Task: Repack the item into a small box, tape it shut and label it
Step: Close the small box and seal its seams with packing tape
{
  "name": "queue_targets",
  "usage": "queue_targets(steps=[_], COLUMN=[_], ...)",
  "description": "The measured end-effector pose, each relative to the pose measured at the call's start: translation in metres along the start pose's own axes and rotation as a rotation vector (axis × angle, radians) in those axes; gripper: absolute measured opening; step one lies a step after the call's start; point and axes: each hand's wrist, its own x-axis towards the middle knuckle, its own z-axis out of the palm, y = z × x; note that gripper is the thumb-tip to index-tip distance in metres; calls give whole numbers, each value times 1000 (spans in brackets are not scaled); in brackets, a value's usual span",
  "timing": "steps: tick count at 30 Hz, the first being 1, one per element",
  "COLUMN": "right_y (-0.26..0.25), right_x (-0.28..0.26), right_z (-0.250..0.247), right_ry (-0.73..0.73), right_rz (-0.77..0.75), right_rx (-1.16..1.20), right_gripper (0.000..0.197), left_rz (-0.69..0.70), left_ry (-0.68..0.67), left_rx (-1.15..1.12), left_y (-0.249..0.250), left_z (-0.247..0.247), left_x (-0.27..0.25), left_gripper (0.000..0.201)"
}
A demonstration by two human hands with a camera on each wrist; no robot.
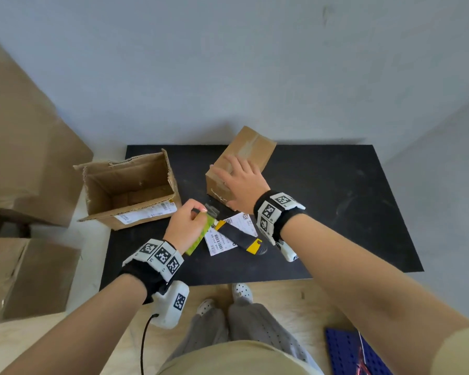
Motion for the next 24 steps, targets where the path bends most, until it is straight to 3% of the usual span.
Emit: queue_targets(steps=[3, 8, 13, 20, 24], right_y=[4, 11, 28, 62, 64], right_x=[12, 13, -8, -39, -49], right_z=[7, 9, 12, 28, 27], right_ry=[-97, -128, -113, -117, -175], right_rz=[-29, -62, -141, -149, -76], right_rx=[-11, 31, 12, -45, 84], right_gripper=[99, 79, 75, 100, 111], left_rz=[-8, -38, -23, 23, 45], left_ry=[16, 10, -4, -55, -70], left_rx=[-2, 2, 1, 25, 58], left_y=[3, 4, 10, 24, 31], left_z=[1, 0, 3, 16, 19], left_x=[1, 1, 0, 2, 6], left_gripper=[11, 9, 10, 10, 9])
